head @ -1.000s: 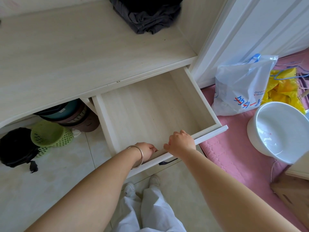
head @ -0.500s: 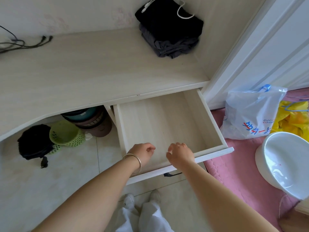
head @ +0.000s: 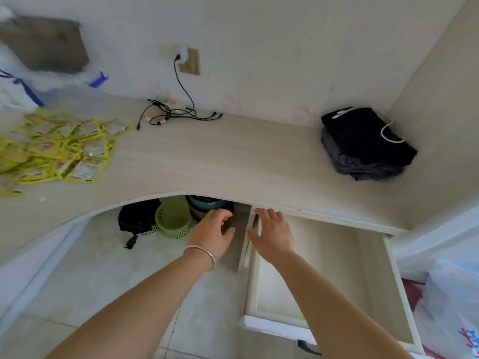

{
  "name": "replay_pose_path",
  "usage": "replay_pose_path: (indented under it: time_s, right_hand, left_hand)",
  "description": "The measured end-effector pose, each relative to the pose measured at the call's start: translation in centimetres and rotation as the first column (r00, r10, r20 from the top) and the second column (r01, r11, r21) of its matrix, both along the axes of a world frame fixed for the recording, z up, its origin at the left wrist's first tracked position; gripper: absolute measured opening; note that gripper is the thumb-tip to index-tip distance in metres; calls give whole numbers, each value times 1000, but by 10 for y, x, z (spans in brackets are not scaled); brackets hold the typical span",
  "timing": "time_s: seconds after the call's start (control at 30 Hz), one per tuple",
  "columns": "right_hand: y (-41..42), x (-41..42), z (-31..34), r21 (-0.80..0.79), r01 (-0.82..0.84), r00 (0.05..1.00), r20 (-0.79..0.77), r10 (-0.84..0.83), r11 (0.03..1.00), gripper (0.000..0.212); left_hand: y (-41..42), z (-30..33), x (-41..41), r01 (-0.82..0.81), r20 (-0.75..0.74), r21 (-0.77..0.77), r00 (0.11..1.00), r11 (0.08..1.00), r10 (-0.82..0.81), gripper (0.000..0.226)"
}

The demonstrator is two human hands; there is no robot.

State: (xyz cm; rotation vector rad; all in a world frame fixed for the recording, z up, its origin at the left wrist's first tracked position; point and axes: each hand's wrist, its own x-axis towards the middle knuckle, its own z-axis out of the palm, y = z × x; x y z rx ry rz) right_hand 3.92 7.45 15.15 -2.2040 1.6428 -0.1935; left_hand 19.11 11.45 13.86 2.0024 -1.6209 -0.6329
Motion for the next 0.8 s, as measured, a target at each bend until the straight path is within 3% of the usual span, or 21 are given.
replay_pose_path:
  time_s: [0.17,0.3,0.53,0.8]
  right_hand:
    - [7,92,31,-116,-142,987,52,149,983,51]
    - [18,173,42,-146,-235,966,70,247,961,52]
    - [51,321,31,-24,-263,960,88,264,965,50]
    - [52,442,27,40,-359,933,59,356,933,50]
  left_hand:
    - [26,27,98,-138,88,-86,985,987,146,39]
    - [57,38,187,-225,156,-69,960,972,234,39]
    - [108,39,328,-349,145,-15,927,937,347,40]
    - [129,35,435,-491,138,-2,863,871,486,41]
